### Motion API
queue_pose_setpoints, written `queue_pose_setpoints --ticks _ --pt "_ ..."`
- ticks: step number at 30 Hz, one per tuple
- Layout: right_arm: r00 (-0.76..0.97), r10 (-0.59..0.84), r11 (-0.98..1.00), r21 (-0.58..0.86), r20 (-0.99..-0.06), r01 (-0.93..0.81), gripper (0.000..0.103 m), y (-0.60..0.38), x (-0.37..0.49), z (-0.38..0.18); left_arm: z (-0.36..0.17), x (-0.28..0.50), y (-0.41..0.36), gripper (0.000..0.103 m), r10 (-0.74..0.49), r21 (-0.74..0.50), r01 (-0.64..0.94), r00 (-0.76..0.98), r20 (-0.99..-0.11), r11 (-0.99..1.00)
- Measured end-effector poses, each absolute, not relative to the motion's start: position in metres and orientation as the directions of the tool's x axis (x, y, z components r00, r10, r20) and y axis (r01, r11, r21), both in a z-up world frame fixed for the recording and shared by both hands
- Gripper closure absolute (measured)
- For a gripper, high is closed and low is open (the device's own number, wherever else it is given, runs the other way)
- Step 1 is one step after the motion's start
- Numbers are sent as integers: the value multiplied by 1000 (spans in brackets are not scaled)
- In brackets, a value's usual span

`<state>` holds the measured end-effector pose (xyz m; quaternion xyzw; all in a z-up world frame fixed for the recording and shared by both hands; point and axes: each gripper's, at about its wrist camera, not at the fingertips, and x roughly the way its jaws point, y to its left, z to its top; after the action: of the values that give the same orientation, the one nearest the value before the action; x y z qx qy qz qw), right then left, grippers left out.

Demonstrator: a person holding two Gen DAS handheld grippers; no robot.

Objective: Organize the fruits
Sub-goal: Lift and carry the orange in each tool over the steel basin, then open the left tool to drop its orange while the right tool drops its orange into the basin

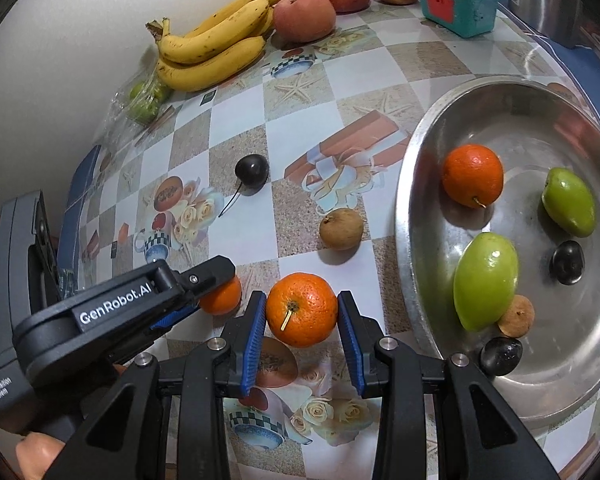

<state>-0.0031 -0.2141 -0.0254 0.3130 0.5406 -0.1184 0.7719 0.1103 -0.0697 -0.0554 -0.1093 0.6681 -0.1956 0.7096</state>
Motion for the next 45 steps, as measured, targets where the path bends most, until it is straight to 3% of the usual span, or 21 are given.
queue_pose_setpoints --ticks 13,31,45 --pt "424 129 765 362 -897 533 66 -222 -5 -9 -20 113 -71 65 -441 -415 182 144 -886 892" --pt "399 -61 622 278 -915 732 66 -305 -71 5 18 44 -169 65 -503 -357 538 150 -851 764" --pt "348 -159 474 238 -924 848 66 -365 -121 -2 15 23 -208 65 -519 -326 635 140 -843 700"
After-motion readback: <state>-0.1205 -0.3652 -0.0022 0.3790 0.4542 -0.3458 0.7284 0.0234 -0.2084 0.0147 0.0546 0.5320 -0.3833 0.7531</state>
